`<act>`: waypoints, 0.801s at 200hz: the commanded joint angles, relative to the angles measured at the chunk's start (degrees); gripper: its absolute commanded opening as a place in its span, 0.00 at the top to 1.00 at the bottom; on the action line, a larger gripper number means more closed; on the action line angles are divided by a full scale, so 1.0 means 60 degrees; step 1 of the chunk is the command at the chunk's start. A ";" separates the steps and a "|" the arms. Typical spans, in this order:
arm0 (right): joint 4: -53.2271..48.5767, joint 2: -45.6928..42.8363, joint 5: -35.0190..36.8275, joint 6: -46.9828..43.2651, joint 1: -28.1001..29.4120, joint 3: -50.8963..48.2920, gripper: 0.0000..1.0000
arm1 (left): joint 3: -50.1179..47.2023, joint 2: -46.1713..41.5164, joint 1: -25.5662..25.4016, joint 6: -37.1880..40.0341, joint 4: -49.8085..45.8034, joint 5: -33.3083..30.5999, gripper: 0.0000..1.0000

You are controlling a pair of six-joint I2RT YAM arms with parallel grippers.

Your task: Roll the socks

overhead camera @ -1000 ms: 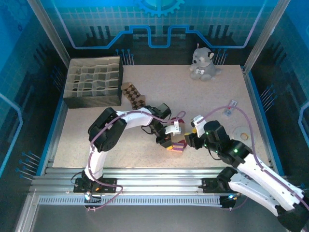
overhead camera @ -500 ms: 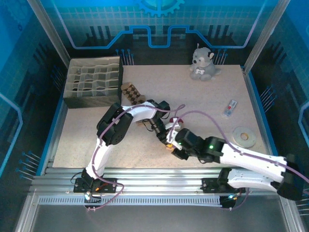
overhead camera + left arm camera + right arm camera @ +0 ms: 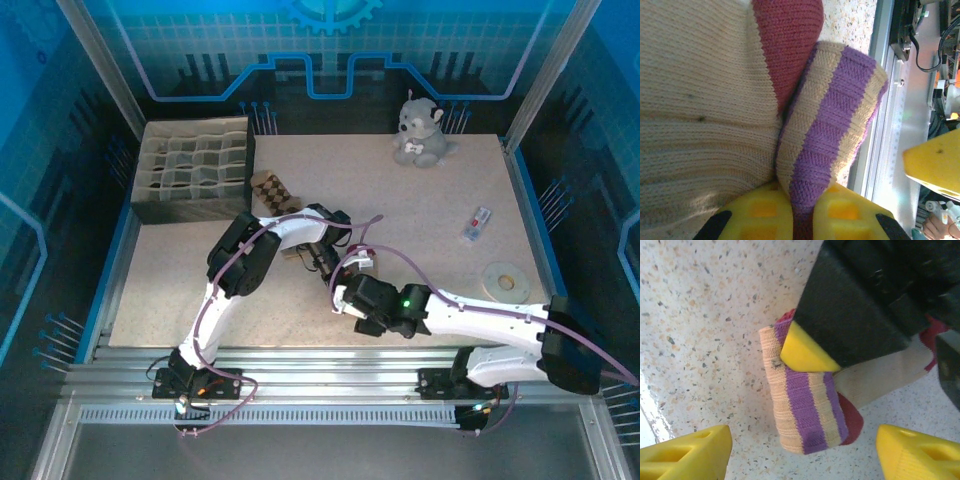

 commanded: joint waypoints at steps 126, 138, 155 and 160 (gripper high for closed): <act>0.1506 0.2567 0.0184 -0.1570 -0.0314 -0.0165 0.89 | -0.0902 -0.0520 0.0568 0.0062 0.0568 0.0257 0.98; 0.1333 0.2508 0.0035 -0.1536 -0.0339 -0.0080 0.99 | -0.1200 -0.0750 0.0595 -0.0171 0.1049 0.0081 0.93; 0.0882 0.2449 -0.0504 -0.1292 -0.0530 0.0104 1.00 | -0.1805 -0.1251 0.0685 -0.0847 0.2142 -0.0303 0.85; 0.0727 0.2442 -0.0760 -0.1211 -0.0628 0.0174 1.00 | -0.2012 -0.1425 0.0752 -0.1085 0.2523 -0.0353 0.83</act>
